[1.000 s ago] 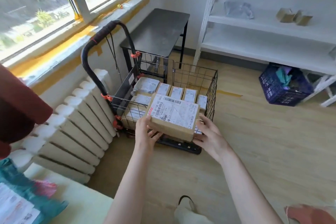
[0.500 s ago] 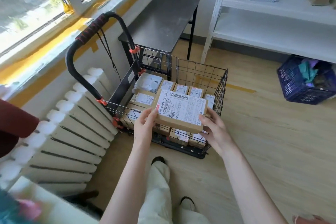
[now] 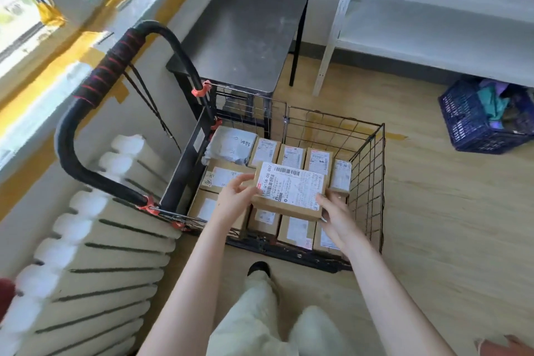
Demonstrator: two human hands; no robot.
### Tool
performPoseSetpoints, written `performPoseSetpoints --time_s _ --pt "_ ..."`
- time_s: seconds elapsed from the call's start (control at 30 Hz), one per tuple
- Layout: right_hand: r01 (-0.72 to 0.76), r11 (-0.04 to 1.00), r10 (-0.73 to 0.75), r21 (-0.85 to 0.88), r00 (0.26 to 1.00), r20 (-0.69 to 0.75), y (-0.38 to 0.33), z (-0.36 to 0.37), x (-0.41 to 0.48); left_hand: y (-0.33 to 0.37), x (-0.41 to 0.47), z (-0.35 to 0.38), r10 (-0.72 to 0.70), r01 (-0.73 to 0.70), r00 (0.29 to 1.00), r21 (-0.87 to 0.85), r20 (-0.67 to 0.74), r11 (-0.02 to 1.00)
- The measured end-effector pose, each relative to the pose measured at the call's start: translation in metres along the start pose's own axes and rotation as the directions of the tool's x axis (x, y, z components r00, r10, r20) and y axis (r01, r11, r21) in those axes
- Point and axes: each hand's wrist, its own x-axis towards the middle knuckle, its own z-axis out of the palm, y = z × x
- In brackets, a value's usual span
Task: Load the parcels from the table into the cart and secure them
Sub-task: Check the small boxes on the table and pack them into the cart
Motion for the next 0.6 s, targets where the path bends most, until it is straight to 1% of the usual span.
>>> performPoseSetpoints --time_s 0.1,0.17,0.3,0.37,0.47,0.53,0.6 --pt "-0.073 0.996 0.072 -0.041 0.997 -0.038 0.014 0.001 0.035 -0.006 0.033 -0.004 -0.102 0.102 0.994 0.001 0.031 0.995" --pt "-0.133 0.986 0.129 -0.105 0.990 -0.049 0.028 -0.001 0.057 -0.021 0.055 -0.004 -0.177 0.177 0.983 -0.007 0.046 0.984" --pt "-0.227 0.950 0.220 -0.214 0.974 -0.059 0.057 -0.004 0.096 -0.057 0.096 -0.001 -0.286 0.285 0.958 0.027 0.021 0.958" --pt "-0.277 0.921 0.271 -0.275 0.961 -0.061 0.069 -0.006 0.112 -0.074 0.114 0.001 -0.355 0.354 0.935 0.049 0.011 0.934" --pt "-0.331 0.886 0.328 -0.325 0.942 -0.065 0.091 -0.014 0.143 -0.099 0.143 0.007 -0.457 0.453 0.889 0.079 0.037 0.888" --pt "-0.354 0.863 0.351 -0.360 0.933 -0.077 0.106 -0.017 0.165 -0.112 0.161 0.011 -0.492 0.485 0.870 0.125 0.038 0.866" --pt "-0.383 0.837 0.381 -0.391 0.920 -0.087 0.119 -0.019 0.183 -0.122 0.179 0.016 -0.499 0.486 0.866 0.209 0.014 0.849"
